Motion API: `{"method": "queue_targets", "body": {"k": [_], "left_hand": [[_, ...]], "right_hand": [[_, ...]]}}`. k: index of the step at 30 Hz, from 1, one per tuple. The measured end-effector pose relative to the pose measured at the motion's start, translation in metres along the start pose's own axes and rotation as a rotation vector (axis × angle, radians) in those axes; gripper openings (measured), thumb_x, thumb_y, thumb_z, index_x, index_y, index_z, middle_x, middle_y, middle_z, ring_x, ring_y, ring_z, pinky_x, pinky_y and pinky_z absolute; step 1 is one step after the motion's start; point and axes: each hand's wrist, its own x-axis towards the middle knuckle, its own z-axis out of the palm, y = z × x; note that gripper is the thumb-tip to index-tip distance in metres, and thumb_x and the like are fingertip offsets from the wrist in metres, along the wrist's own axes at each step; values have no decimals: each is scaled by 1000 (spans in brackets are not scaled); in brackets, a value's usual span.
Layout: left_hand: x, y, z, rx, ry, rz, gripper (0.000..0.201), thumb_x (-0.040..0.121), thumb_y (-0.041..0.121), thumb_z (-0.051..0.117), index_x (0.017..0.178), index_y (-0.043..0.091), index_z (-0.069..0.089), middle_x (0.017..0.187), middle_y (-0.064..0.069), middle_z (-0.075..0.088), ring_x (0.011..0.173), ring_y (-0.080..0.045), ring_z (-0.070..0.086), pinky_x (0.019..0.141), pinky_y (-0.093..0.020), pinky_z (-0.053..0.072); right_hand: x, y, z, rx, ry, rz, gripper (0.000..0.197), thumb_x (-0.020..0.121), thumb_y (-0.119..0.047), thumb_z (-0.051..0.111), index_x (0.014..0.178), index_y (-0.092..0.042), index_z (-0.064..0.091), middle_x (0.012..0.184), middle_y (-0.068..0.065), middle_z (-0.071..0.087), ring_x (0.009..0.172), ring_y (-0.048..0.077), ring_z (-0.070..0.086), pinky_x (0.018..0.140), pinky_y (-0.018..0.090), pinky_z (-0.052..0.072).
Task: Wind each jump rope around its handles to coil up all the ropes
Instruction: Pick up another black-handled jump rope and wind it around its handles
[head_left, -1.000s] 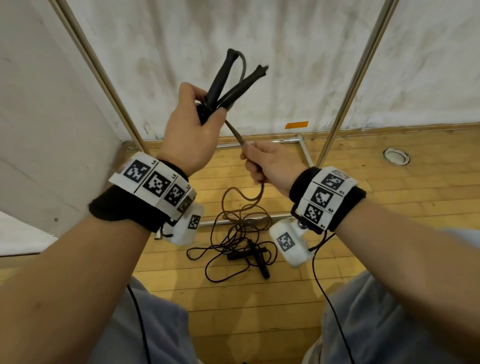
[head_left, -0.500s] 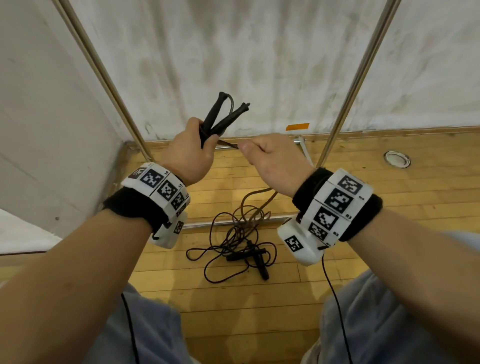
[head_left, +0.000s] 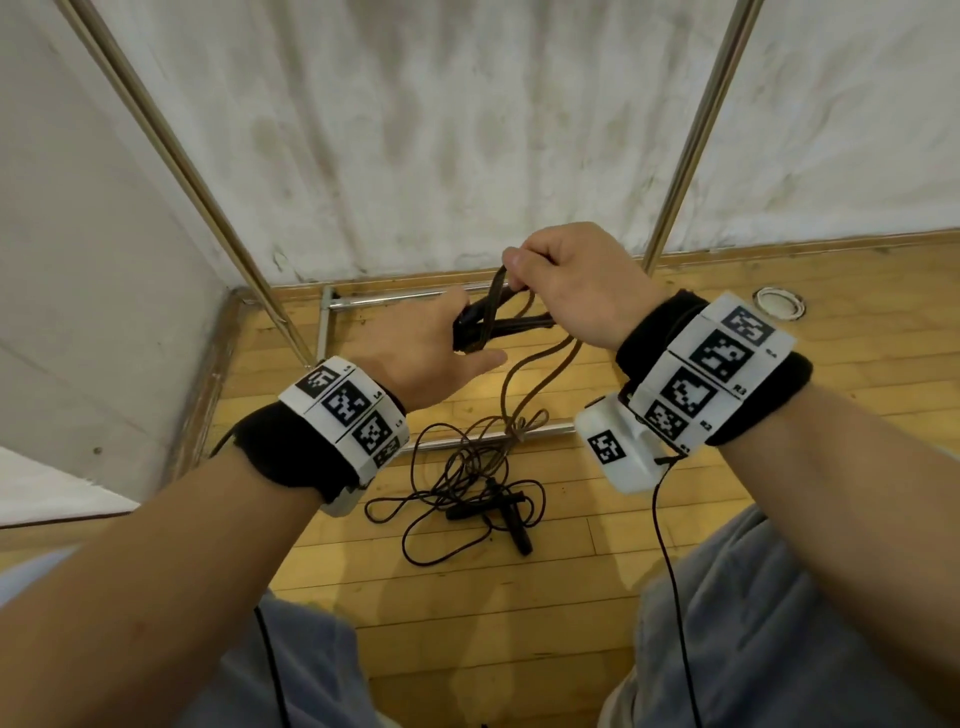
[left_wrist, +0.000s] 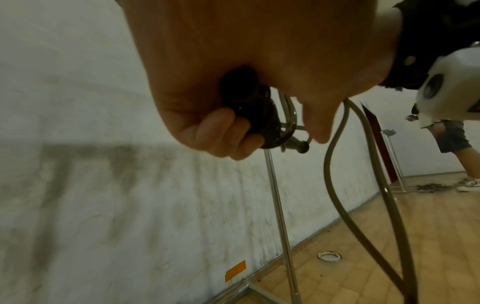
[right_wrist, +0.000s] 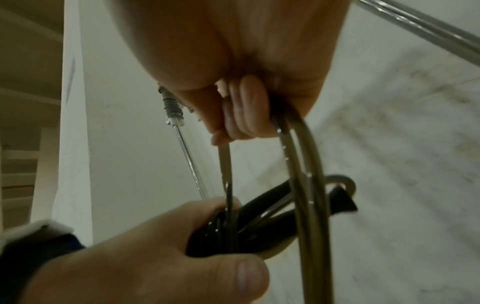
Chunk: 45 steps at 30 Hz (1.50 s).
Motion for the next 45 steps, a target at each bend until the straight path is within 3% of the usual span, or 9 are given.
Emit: {"method": "queue_targets", "body": {"k": [5, 17, 20, 25, 28, 32, 37, 41, 45], "left_hand": [[-6, 7, 6, -23, 35, 173, 17, 91, 38, 56, 95, 23, 49, 69, 12, 50, 65, -17, 50, 50, -26, 31], [-22, 9, -25, -313, 17, 317, 15, 86, 42, 56, 83, 28, 51, 64, 5, 55, 61, -17, 53, 57, -36, 44], [-25, 11, -32, -420, 71, 254, 13, 78, 44, 54, 77, 32, 48, 64, 8, 52, 60, -11, 51, 54, -30, 36], [-21, 10, -39, -643, 219, 88, 17, 75, 43, 58, 80, 32, 46, 69, 3, 62, 60, -13, 57, 53, -28, 44], [-17, 7, -41, -785, 267, 29, 21, 76, 39, 59, 85, 26, 46, 71, -6, 65, 59, -23, 59, 53, -40, 45], [-11, 4, -39, -931, 281, -22, 18, 80, 35, 57, 83, 23, 44, 60, -1, 60, 44, -4, 47, 49, -22, 33], [-4, 4, -37, -1011, 365, -137, 17, 84, 32, 55, 84, 21, 41, 61, -4, 60, 44, -9, 46, 49, -26, 33], [1, 6, -38, -1059, 409, -163, 10, 91, 22, 51, 95, 23, 42, 69, -4, 59, 44, -9, 48, 42, -19, 34], [2, 9, -38, -1030, 404, -141, 10, 92, 23, 50, 89, 29, 43, 73, -2, 60, 49, -11, 50, 44, -19, 34]], "right_hand": [[5, 8, 2, -220, 85, -13, 38, 96, -39, 44, 69, -16, 58, 58, -6, 46, 54, 9, 42, 51, 21, 29], [22, 36, -15, -57, -113, 102, 64, 86, -59, 51, 70, 2, 61, 57, 7, 39, 53, 17, 38, 56, 28, 32], [22, 34, -5, 67, -212, 114, 55, 88, -57, 47, 51, -17, 43, 39, -10, 35, 38, 4, 31, 49, 15, 34], [15, 30, 24, 188, -286, 121, 32, 99, -31, 39, 69, -26, 48, 51, -11, 49, 44, 3, 38, 46, 16, 33], [10, 20, 42, 290, -324, 221, 47, 97, -48, 30, 57, -25, 40, 46, -12, 38, 44, 8, 28, 49, 23, 27], [2, 7, 56, 445, -317, 250, 58, 96, -57, 21, 50, -24, 35, 47, -10, 34, 43, 10, 26, 46, 22, 26], [-4, -1, 58, 437, -198, 199, 52, 100, -47, 24, 62, -18, 45, 52, -7, 37, 45, 8, 32, 51, 25, 28], [-10, -4, 67, 343, 42, 62, 12, 98, -29, 42, 96, -22, 51, 69, -11, 48, 62, 4, 45, 56, 17, 34], [-7, 9, 62, 99, 131, -16, 23, 95, -30, 49, 72, -26, 50, 61, -11, 46, 58, 6, 43, 53, 22, 30]]}}
